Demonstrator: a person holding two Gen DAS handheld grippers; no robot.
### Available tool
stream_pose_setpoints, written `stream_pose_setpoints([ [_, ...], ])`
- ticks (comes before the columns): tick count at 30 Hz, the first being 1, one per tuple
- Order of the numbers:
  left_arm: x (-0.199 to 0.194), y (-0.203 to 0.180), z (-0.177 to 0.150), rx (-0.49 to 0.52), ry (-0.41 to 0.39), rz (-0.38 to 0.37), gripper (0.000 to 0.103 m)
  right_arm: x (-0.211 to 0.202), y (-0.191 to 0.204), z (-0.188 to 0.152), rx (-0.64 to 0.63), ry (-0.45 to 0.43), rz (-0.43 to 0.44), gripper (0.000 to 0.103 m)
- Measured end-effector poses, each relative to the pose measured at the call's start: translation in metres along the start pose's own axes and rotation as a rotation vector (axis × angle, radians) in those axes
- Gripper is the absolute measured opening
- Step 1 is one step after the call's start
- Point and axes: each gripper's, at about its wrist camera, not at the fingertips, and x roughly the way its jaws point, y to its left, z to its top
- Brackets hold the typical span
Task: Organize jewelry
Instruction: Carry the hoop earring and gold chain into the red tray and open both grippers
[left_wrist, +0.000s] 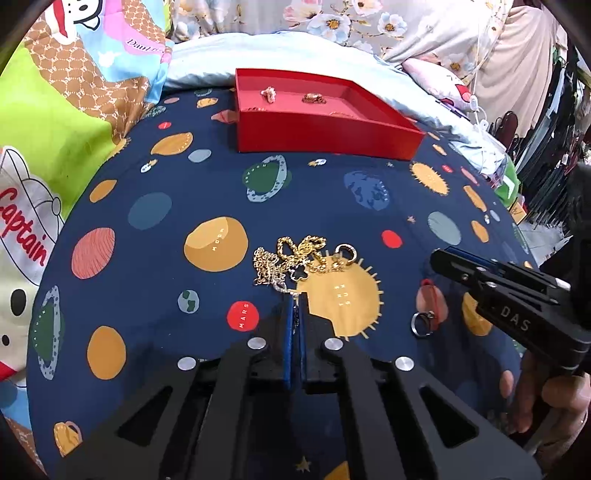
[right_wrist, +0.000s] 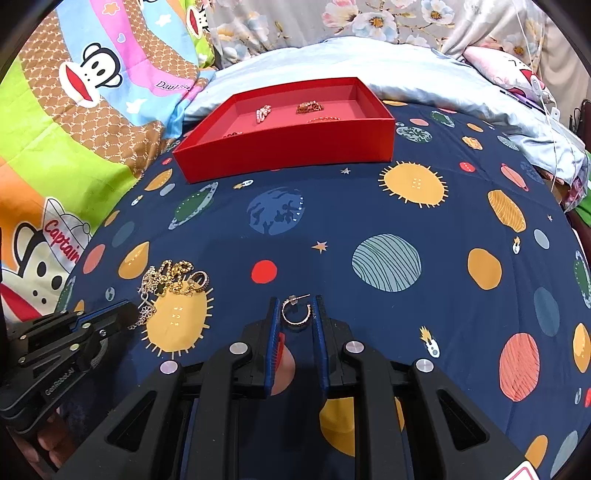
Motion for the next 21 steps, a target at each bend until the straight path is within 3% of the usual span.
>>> stream_pose_setpoints([
  [21,-0.055,-0.015,0.040,0.004,-0.095,-0.073,0.001,-0.041,0.003,0.016,-0.003,-0.077,0.068,0.016],
])
